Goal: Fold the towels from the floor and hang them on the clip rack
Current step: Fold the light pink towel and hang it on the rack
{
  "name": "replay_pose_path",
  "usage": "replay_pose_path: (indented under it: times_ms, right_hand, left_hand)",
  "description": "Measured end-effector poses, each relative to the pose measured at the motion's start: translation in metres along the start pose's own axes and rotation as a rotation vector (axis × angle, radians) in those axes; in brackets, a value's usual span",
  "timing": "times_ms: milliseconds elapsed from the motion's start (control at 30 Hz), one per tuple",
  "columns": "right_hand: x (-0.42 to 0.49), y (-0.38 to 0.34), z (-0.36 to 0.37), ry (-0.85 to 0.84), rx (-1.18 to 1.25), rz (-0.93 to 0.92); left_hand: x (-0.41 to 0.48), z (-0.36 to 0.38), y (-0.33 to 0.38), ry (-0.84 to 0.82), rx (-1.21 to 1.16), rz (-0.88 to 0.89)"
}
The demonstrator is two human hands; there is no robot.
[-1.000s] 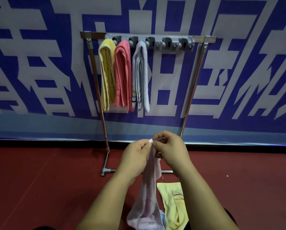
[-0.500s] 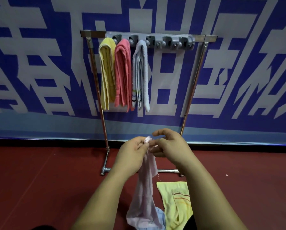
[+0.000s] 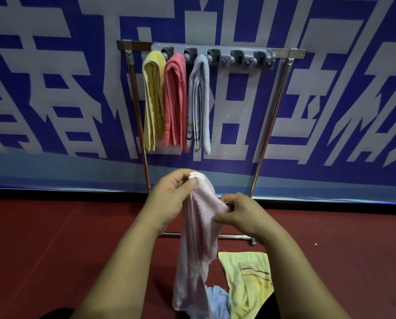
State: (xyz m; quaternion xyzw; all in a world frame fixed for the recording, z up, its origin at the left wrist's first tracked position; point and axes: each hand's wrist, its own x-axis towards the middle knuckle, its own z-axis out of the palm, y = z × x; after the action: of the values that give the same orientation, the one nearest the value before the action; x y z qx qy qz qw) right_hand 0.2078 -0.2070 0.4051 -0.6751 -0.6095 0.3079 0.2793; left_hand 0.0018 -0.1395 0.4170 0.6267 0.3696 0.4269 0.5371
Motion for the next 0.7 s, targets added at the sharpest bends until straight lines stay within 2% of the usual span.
replay_pose_path:
  times_ms: [200,367,433,700]
  right_hand:
    - [0.001,0.000,0.005,-0.046,0.196,-0.098]
    - [0.007,0.004,0.009,-0.114,0.025,-0.075]
    - [0.008,0.008,0.010,-0.140,0.034,-0.089]
    - [-0.003,0.003,0.016,-0.268,0.517,-0.151]
  left_hand:
    - [0.002,-0.010,0.014,-0.068,-0.016,0.015]
    - [0.003,-0.012,0.019,-0.032,0.002,0.036]
    - [0.002,-0.013,0.019,-0.023,0.019,0.017]
    - [0.001,-0.013,0.015,-0.011,0.040,-0.017]
